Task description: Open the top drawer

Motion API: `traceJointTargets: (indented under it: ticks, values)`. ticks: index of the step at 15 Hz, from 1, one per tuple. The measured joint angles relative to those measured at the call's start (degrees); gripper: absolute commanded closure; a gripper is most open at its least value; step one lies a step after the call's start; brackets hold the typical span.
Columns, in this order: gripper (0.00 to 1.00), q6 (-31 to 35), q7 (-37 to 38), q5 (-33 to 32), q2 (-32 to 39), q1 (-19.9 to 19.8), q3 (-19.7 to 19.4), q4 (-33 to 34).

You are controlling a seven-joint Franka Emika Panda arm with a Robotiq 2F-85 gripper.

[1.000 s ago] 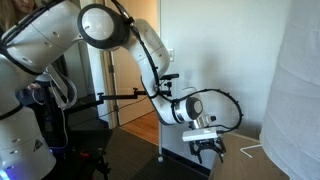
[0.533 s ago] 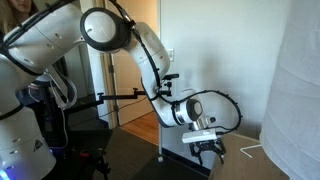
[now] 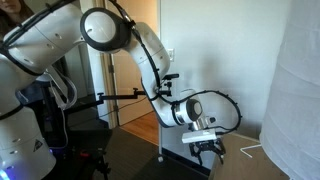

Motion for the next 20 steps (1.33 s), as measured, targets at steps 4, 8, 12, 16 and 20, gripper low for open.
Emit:
traceJointTargets:
  ticks: [4,8,12,16,20]
  values:
    - [0.0,0.0,0.0,-0.7,0.3,0.3,0.2,0.0]
    - [0.0,0.0,1.4,-3.9,0.3,1.6,0.2,-0.2]
    - [0.0,0.0,5.5,-8.1,0.3,3.8,0.2,-0.7]
    - [0.0,-0.1,7.8,-10.9,0.3,4.7,0.3,-0.8]
    - [0.0,-0.3,8.7,-12.3,0.5,4.5,0.3,-0.7]
